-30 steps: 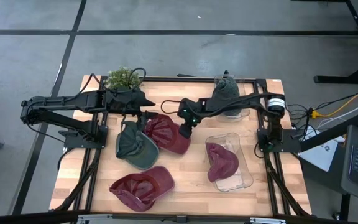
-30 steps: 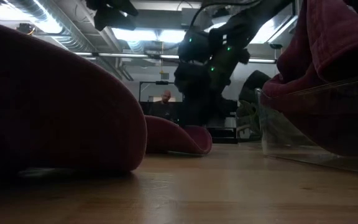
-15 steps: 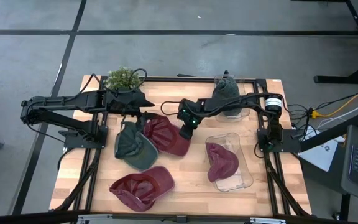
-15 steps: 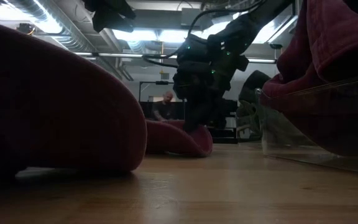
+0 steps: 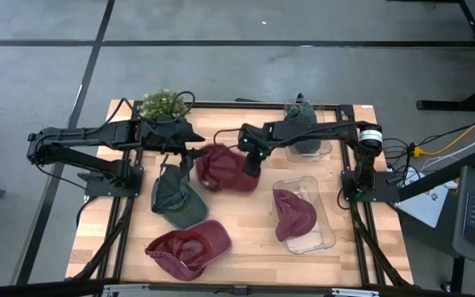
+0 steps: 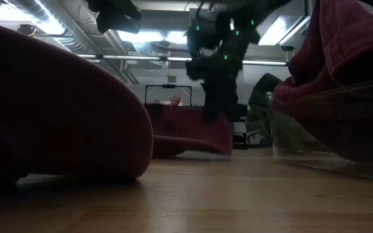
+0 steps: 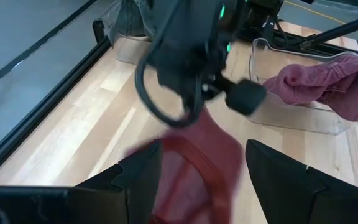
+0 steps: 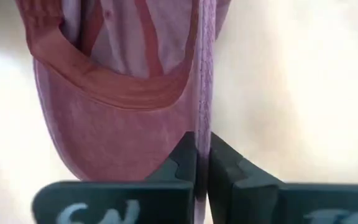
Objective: Pick & Place hat
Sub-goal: Put the top red cap into the bottom transparent bin
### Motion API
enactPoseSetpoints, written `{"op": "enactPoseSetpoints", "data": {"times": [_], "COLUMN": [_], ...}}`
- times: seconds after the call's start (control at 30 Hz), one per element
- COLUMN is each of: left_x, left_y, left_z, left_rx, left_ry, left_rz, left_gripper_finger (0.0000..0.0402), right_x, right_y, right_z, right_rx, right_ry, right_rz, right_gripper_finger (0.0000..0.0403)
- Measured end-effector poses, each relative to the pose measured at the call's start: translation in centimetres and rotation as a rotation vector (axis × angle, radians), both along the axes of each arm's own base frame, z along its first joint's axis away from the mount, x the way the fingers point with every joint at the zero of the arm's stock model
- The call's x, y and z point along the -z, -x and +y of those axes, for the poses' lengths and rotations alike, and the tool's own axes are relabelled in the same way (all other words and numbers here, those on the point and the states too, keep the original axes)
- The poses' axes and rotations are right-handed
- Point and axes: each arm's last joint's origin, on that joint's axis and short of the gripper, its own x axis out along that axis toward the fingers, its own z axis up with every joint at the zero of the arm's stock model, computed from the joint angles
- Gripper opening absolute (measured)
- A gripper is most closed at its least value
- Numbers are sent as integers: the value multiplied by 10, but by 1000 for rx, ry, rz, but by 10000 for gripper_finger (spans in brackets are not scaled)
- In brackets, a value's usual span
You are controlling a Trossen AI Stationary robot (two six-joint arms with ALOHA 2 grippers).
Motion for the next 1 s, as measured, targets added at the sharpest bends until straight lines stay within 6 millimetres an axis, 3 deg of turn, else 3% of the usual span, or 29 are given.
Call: {"op": "enactPoseSetpoints", "data": {"times": [0.23, 0.43, 0.6, 0.8, 1.0], "left_x": [-5, -23, -43, -61, -75], "left_y": [5, 22, 38, 52, 64], "left_z": [-1, -2, -1, -1, -2], "left_rx": [2, 11, -34, -51, -69], "left_ry": [-6, -80, -237, -378, -406], "left_rz": [-25, -142, -265, -384, -509], "left_gripper_finger": [226, 226, 226, 226, 226], "right_x": [-72, -126, -172, -231, -257], "right_y": [12, 29, 48, 80, 103], "right_z": [-8, -10, -7, 4, 11], "right_rx": [-105, -277, -336, -360, -358], "right_ry": [484, 803, 957, 1070, 1145], "right_rz": [67, 60, -118, -470, -595], "right_gripper_finger": [13, 13, 13, 13, 20]}}
